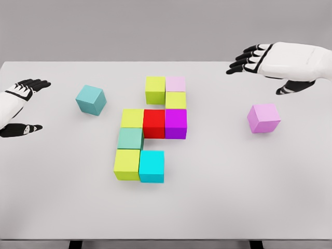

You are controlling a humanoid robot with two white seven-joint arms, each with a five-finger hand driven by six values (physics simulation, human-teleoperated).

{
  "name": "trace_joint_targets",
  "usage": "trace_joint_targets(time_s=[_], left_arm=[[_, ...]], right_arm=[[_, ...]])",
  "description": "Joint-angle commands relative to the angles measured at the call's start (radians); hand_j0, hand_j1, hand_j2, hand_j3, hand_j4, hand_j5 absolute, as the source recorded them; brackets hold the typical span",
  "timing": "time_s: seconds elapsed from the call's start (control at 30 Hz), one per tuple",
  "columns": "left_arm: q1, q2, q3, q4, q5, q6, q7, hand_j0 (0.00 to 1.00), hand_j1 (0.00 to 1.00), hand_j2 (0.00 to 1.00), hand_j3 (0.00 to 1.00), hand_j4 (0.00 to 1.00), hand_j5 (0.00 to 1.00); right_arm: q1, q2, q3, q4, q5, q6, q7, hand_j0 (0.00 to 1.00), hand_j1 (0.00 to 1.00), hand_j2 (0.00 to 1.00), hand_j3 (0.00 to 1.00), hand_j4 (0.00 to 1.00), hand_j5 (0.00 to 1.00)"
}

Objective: Assemble the squares on the desktop into the number 2

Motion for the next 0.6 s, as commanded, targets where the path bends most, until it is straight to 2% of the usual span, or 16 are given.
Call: trace_joint_targets(time_s=[0.0, 0.23, 0.27, 0.33, 0.37, 0.4, 0.43, 0.47, 0.57], left_arm=[[0.0, 0.001, 0.0, 0.0, 0.007, 0.0, 0.001, 1.0, 1.0, 1.0, 1.0, 1.0, 1.0], [-0.012, -0.006, 0.014, 0.004, 0.013, 0.0, -0.006, 1.0, 1.0, 1.0, 1.0, 1.0, 1.0], [-0.014, -0.006, 0.014, 0.003, 0.011, 0.0, -0.024, 1.0, 1.0, 1.0, 1.0, 1.0, 1.0], [-0.023, -0.005, 0.019, -0.014, 0.048, 0.0, -0.18, 1.0, 1.0, 1.0, 1.0, 1.0, 1.0], [-0.029, -0.002, 0.019, -0.045, 0.132, 0.0, -0.304, 1.0, 1.0, 1.0, 1.0, 1.0, 1.0], [-0.034, 0.003, 0.023, -0.072, 0.227, 0.0, -0.456, 1.0, 1.0, 1.0, 1.0, 1.0, 1.0], [-0.043, 0.004, 0.034, -0.092, 0.281, 0.0, -0.544, 1.0, 1.0, 1.0, 1.0, 1.0, 1.0], [-0.063, 0.006, 0.043, -0.115, 0.313, 0.0, -0.544, 1.0, 1.0, 1.0, 1.0, 1.0, 1.0], [-0.103, 0.004, 0.051, -0.177, 0.318, 0.0, -0.544, 1.0, 1.0, 1.0, 1.0, 1.0, 1.0]], right_arm=[[0.0, -0.002, 0.003, -0.004, -0.006, 0.005, 0.0, 1.0, 1.0, 1.0, 1.0, 1.0, 1.0], [0.005, -0.002, 0.006, -0.003, -0.016, 0.005, 0.0, 1.0, 1.0, 1.0, 1.0, 1.0, 1.0], [0.006, -0.007, 0.004, -0.003, -0.022, 0.008, 0.0, 1.0, 1.0, 1.0, 1.0, 1.0, 1.0], [0.009, -0.017, 0.003, 0.009, -0.055, 0.024, 0.0, 1.0, 1.0, 1.0, 1.0, 1.0, 1.0], [0.012, -0.025, 0.006, 0.032, -0.139, 0.091, 0.0, 1.0, 1.0, 1.0, 1.0, 1.0, 1.0], [0.028, -0.017, 0.003, 0.069, -0.243, 0.224, 0.0, 1.0, 1.0, 1.0, 1.0, 1.0, 1.0], [0.038, -0.014, -0.009, 0.101, -0.314, 0.365, 0.0, 1.0, 1.0, 1.0, 1.0, 1.0, 1.0], [0.04, -0.016, -0.032, 0.141, -0.341, 0.478, 0.0, 1.0, 1.0, 1.0, 1.0, 1.0, 1.0], [0.046, -0.01, -0.039, 0.23, -0.357, 0.495, 0.0, 1.0, 1.0, 1.0, 1.0, 1.0, 1.0]])
